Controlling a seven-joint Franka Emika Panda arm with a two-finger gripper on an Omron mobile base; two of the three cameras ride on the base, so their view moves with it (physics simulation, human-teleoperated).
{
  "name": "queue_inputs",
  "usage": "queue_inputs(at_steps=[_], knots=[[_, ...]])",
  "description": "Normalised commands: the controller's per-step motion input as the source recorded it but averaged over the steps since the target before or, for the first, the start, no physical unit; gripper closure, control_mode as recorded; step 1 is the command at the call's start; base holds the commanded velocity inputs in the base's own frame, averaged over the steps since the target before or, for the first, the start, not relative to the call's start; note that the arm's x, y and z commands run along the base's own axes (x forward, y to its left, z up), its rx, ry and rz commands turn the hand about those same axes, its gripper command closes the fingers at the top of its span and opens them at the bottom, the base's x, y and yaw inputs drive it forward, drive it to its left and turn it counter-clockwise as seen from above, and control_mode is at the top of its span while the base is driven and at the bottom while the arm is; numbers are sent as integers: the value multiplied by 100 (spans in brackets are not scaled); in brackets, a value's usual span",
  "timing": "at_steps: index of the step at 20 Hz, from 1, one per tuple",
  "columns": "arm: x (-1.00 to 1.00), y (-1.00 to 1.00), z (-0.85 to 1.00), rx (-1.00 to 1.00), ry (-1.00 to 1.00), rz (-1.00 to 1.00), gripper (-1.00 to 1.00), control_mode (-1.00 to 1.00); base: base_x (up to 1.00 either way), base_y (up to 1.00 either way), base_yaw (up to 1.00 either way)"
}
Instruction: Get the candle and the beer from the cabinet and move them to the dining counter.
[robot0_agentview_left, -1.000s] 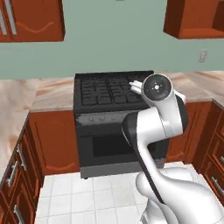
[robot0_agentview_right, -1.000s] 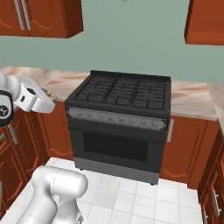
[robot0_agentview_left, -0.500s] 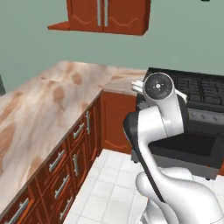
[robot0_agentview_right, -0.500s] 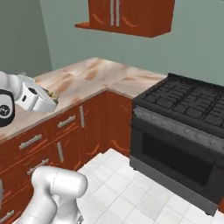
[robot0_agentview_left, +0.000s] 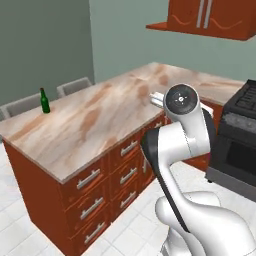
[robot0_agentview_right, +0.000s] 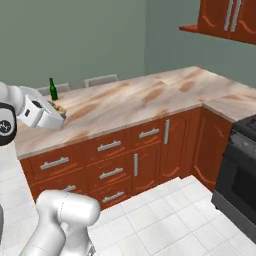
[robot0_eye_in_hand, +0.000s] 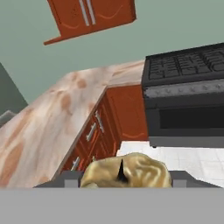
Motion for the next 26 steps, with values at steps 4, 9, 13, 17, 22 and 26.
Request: queue_inputs(at_steps=[4,9,13,17,22,26], knots=[[0,0,0,0,0,0,100,100,-59,49,52],[0,0,0,0,0,0,100,100,-30,88,18],[0,0,0,0,0,0,100,100,-1,92,-1],[0,0,0,0,0,0,100,100,6,87,-7],[0,0,0,0,0,0,100,100,26,79,-16],[0,0,0,0,0,0,100,100,34,73,-20]])
